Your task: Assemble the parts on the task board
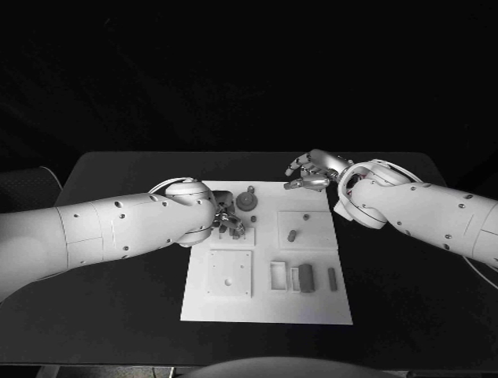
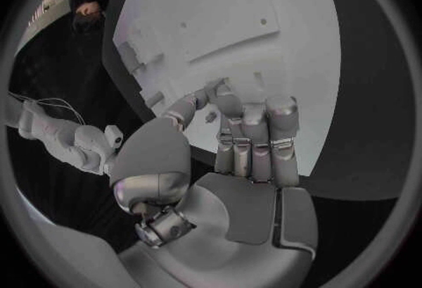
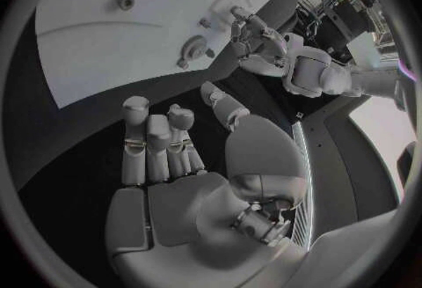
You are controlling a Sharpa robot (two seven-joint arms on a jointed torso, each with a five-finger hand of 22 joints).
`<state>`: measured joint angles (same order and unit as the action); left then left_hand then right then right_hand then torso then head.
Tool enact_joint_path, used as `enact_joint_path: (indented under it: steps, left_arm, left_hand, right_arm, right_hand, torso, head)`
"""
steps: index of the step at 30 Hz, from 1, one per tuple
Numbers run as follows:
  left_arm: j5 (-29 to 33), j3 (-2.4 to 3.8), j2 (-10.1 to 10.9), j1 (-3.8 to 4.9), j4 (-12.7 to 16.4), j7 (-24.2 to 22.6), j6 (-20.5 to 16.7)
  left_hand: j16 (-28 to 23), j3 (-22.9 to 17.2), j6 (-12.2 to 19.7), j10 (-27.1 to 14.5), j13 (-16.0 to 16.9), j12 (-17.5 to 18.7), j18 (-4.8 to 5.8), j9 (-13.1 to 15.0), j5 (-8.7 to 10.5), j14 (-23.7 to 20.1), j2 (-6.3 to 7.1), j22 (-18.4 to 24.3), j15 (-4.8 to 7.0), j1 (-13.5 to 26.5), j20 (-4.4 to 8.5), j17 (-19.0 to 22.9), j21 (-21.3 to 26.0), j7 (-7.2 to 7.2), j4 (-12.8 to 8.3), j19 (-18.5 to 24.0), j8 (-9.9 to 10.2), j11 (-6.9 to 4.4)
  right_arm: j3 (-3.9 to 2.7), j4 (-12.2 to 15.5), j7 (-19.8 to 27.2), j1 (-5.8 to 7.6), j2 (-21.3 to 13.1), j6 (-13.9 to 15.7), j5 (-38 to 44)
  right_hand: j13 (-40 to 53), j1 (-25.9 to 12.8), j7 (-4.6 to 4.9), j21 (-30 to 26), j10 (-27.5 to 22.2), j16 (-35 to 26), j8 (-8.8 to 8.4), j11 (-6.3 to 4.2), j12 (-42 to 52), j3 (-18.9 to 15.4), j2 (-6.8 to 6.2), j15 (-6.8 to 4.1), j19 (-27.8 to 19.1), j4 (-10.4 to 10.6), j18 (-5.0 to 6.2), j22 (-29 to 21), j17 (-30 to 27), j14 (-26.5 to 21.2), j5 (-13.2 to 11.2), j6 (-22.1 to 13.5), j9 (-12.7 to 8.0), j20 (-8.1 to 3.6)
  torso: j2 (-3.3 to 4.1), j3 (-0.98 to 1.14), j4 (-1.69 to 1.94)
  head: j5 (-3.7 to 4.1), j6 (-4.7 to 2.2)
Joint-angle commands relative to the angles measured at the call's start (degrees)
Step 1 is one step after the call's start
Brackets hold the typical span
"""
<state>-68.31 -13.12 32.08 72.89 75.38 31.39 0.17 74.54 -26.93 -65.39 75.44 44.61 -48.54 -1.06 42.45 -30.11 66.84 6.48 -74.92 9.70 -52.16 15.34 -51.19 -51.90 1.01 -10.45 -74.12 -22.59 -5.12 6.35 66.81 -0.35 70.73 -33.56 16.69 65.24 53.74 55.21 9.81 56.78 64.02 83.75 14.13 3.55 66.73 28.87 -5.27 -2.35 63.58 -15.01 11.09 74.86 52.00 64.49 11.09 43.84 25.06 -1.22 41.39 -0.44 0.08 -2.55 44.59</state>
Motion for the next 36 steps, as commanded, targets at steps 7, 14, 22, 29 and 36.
enact_joint_path:
  steps: [7, 14, 22, 29, 36]
  left_arm:
    - [0.0, -0.49, -0.3, -0.97, -0.7, 0.3, 2.1]
    - [0.5, -0.49, -0.2, -1.01, -0.8, 0.2, 1.4]
    - [1.6, -0.49, -0.2, -1.01, -1.2, 0.0, 1.1]
    - [2.3, -0.48, 0.0, -1.00, -1.2, 0.2, 0.2]
    - [2.9, -0.48, 0.2, -1.00, -1.2, 0.9, -0.6]
  left_hand:
    - [0.2, -3.2, 0.8, -0.4, -0.1, -0.3, -4.55, -0.3, -0.46, -0.8, -1.21, -0.8, 1.15, -1.1, 0.29, 0.2, 0.2, 0.16, -3.0, 0.2, 0.2, -0.02]
    - [0.4, -4.6, 0.9, -0.5, -0.3, -0.6, -4.54, -0.7, -1.77, -0.8, -3.40, -0.8, 1.05, -3.2, 0.25, 0.4, 0.1, 0.30, -4.6, 0.2, 0.2, 0.11]
    - [0.5, -5.9, 0.7, -0.4, -0.4, -0.7, -4.48, -0.9, -1.68, -0.7, -3.94, -0.8, 1.03, -4.1, 0.19, 0.5, 0.1, 0.29, -5.0, 0.1, 0.1, 0.10]
    - [0.7, -6.3, 0.4, -0.3, -0.5, -0.9, -4.43, -0.9, -2.00, -0.6, -4.04, -0.9, 1.05, -4.2, 0.16, 0.5, -0.1, 0.20, -5.2, 0.0, -0.1, 0.03]
    - [1.0, -6.5, 0.0, 0.1, -0.5, -1.2, -4.41, -0.8, -3.04, -0.3, -3.99, -0.9, 1.18, -4.1, 0.17, 0.5, -0.4, 0.02, -5.6, -0.3, -0.5, -0.14]
  right_arm:
    - [-0.02, 0.1, 0.3, -0.01, 0.0, -0.6, -0.1]
    - [-0.02, 0.1, 0.3, -0.01, 0.0, -0.6, -0.1]
    - [-0.02, 0.1, 0.3, -0.01, -0.1, -0.6, -0.1]
    - [-0.02, 0.1, 0.3, -0.01, -0.1, -0.6, -0.1]
    - [-0.01, 0.1, 0.3, -0.01, -0.1, -0.6, -0.1]
  right_hand:
    - [-0.1, -0.7, 0.39, -0.2, -0.5, 0.0, 0.34, 0.06, 0.2, 0.1, 0.02, -0.18, -0.1, 0.4, 3.91, 0.1, -0.1, -0.3, 0.4, 0.0, -0.1, -0.25]
    - [-0.1, -0.7, 0.39, -0.2, -0.5, 0.0, 0.34, 0.06, 0.2, 0.1, 0.01, -0.18, -0.1, 0.4, 3.91, 0.1, -0.1, -0.3, 0.4, -0.1, -0.1, -0.25]
    - [-0.1, -0.7, 0.39, -0.2, -0.5, 0.0, 0.34, 0.06, 0.2, 0.1, 0.00, -0.18, -0.1, 0.4, 3.91, 0.1, -0.1, -0.3, 0.4, -0.1, -0.1, -0.26]
    - [-0.1, -0.7, 0.39, -0.2, -0.5, 0.0, 0.35, 0.06, 0.2, 0.1, -0.02, -0.18, -0.1, 0.5, 3.91, 0.1, -0.1, -0.3, 0.4, -0.1, -0.1, -0.26]
    - [-0.1, -0.7, 0.39, -0.2, -0.5, 0.0, 0.35, 0.06, 0.2, 0.1, -0.02, -0.18, -0.1, 0.5, 3.91, 0.1, -0.1, -0.3, 0.4, -0.1, -0.1, -0.27]
  torso:
    - [0.01, -0.02, -0.01]
    - [-0.01, -0.01, 0.00]
    - [0.00, 0.02, 0.01]
    - [-0.02, 0.03, 0.02]
    - [-0.01, 0.01, 0.00]
  head:
    - [0.08, 0.12]
    - [0.05, 0.20]
    - [0.03, 0.26]
    - [-0.03, 0.21]
    - [-0.13, 0.21]
